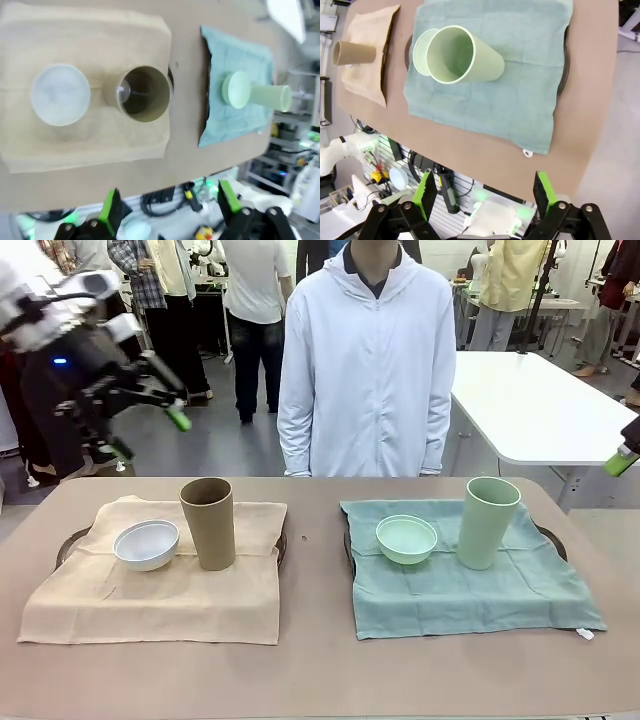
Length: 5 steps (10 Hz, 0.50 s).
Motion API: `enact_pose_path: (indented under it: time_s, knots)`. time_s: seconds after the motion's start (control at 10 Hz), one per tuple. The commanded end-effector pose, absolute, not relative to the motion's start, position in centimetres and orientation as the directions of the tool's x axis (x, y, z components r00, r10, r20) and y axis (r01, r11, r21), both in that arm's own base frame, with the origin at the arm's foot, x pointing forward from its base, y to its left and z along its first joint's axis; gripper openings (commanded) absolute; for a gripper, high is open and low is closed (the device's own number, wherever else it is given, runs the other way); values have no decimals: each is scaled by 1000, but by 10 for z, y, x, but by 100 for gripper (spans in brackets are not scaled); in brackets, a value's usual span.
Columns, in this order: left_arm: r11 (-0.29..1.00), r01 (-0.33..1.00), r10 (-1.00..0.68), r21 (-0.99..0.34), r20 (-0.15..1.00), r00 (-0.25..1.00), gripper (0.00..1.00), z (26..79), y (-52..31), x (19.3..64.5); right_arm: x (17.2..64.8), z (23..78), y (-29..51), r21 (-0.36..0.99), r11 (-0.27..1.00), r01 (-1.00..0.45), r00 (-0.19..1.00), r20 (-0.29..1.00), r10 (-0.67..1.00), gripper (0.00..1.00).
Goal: Set up a tray with a mat and arrange the tableware.
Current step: Place the Picnic Bowl and Reusable plastic cup back onto the Handle tray in front of the human's position.
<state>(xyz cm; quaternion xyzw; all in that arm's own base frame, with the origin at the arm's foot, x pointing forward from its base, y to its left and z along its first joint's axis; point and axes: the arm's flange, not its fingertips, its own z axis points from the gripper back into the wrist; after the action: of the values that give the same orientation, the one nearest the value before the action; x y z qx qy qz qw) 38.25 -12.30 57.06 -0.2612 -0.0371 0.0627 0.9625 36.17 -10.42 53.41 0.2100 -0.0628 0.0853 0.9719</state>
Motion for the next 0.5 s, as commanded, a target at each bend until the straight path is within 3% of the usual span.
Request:
enact_pose_path:
  time_s: [0.0,0.4]
  knots:
    - [774,-161,209,-612,8,978,100,560,-71,364,362,521,-101,441,875,-201,977,152,147,100]
    - [626,-235,295,-744,-53,954,100,528,-7,348,361,500,-97,515,840,-171,984,125,124,100]
